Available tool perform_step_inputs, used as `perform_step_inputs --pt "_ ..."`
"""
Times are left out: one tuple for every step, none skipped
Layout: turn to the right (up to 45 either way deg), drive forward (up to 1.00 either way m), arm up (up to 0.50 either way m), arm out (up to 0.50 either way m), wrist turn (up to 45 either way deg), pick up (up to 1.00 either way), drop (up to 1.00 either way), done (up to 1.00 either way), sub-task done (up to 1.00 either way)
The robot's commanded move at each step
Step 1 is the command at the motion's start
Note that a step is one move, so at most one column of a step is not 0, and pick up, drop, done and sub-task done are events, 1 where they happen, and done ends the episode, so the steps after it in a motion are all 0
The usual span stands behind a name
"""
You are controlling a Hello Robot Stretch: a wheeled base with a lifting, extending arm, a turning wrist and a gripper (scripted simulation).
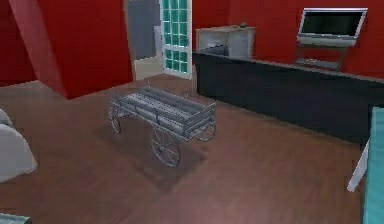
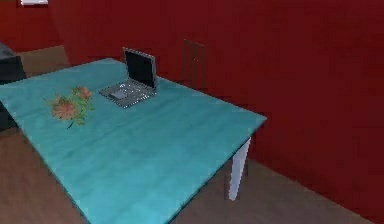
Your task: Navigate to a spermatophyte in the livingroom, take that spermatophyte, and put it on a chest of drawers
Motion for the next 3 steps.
perform_step_inputs --pt "0.0 0.20 0.00 0.00 0.0 0.00 0.00 0.00 0.00" --pt "33.0 0.00 0.00 0.00 0.0 0.00 0.00 0.00 0.00" --pt "0.0 0.35 0.00 0.00 0.0 0.00 0.00 0.00 0.00"
